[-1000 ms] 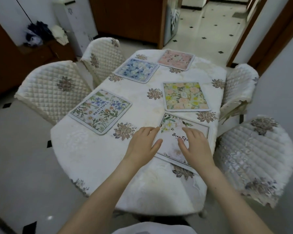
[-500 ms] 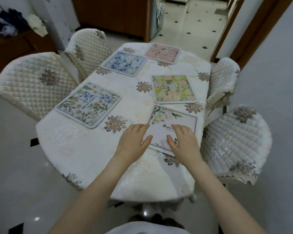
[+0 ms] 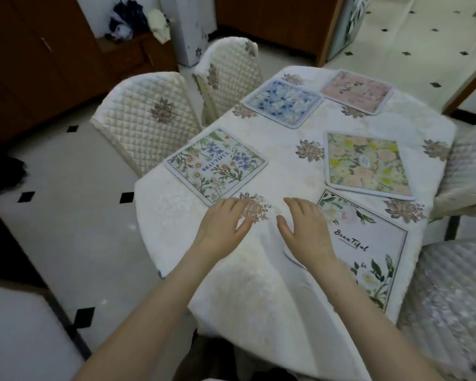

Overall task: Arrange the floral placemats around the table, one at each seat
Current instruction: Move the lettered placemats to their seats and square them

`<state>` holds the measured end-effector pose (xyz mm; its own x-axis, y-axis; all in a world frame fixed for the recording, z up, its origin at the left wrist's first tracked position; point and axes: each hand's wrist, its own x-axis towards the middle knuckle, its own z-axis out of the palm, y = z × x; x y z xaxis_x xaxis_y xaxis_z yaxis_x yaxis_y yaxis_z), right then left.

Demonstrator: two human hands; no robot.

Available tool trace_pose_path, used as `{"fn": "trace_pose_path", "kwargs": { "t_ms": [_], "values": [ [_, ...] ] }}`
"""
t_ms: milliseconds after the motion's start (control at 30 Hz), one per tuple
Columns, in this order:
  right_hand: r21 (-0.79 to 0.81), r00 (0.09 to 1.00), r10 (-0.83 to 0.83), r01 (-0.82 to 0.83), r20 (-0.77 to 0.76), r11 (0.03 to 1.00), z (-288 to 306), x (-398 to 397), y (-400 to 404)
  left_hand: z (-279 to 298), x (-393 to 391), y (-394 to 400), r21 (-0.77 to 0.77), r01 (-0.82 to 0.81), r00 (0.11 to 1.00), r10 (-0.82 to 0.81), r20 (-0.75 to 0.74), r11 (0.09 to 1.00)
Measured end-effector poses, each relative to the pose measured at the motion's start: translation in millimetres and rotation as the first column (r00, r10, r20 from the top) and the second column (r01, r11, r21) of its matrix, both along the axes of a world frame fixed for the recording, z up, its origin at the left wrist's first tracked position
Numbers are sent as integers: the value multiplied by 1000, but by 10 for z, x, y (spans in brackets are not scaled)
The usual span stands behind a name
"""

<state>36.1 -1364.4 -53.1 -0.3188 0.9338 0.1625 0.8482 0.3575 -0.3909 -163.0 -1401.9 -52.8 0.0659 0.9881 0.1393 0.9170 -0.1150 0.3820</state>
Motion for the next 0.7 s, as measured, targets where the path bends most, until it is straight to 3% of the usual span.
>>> {"fn": "trace_pose_path", "kwargs": {
  "t_ms": [233,433,700],
  "values": [
    [-76,998,-60,62,27,995,-358,-1094,730,-272,-1210,974,-35,49,998,-50,-31,998],
    [-183,986,-154,164,64,969,-719,-1880,1401,-650,-2191,1918,-165,32,999,-36,-17,986],
    [-246,963,-221,253,153,936,-1306,-2369,1922,-1339,-2772,2534,-265,-45,999,35,-42,963]
  ]
}}
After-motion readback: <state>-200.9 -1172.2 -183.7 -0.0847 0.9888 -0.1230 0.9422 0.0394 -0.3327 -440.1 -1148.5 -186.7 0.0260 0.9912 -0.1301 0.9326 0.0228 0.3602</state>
